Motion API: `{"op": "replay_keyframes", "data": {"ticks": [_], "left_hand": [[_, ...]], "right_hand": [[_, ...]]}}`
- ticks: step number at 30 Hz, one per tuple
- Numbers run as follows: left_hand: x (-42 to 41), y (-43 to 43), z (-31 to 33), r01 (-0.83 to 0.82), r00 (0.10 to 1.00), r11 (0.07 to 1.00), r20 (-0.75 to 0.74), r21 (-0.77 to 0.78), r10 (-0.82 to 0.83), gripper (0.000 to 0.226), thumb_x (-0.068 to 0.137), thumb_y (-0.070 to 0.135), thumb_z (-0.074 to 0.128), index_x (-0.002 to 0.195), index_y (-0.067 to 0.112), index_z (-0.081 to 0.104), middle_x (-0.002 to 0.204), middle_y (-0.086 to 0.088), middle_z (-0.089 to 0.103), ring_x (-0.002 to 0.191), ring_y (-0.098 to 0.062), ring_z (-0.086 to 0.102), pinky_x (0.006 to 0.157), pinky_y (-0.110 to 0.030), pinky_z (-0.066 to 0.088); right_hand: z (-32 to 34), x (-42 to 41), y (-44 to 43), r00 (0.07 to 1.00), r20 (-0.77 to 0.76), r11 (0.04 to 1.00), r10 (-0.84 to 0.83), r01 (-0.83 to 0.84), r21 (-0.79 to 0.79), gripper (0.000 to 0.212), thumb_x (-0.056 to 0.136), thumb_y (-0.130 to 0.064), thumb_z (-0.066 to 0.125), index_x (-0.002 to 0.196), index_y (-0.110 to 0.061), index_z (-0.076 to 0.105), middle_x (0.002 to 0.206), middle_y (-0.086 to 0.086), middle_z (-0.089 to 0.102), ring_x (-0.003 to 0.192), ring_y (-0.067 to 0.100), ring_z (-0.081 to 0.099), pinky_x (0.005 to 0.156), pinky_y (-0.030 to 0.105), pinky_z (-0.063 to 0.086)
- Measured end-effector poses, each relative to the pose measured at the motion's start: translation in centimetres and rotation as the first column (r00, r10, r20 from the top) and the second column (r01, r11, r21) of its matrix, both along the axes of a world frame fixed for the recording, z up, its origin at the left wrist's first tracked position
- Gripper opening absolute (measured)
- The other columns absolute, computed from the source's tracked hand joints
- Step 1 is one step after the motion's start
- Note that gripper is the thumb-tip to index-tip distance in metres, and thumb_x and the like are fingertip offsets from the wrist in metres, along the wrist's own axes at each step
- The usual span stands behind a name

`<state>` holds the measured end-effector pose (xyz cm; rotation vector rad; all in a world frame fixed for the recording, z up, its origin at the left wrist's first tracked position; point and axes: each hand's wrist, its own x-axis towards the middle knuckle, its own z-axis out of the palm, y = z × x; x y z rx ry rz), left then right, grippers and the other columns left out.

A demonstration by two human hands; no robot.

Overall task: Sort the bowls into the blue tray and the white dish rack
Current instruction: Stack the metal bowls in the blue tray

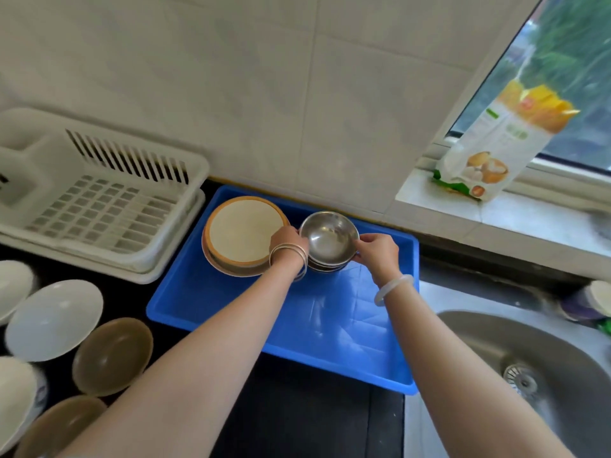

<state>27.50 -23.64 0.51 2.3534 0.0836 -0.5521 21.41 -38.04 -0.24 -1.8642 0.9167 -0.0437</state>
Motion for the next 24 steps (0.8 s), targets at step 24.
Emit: {"op": "replay_keyframes", "data": {"ticks": [24], "left_hand": [[-3.7,-1.1,-1.6,-0.210,0.978,0.931,-0.061,-0.299,0.201,0.025,0.087,0.007,0.047,0.110,0.005,0.054,0.113,-0.017,0.061,0.104,-0.035,0.057,0.081,-0.034,0.042]], "right_hand": [[-2.1,-1.0,1.4,0.999,0.038,0.999,0.031,-0.032,0.020,0.032,0.091,-0.014,0.048,0.118,-0.012,0.066,0.113,0.007,0.069,0.105,0.024,0.062,0.093,0.046,0.051]]}}
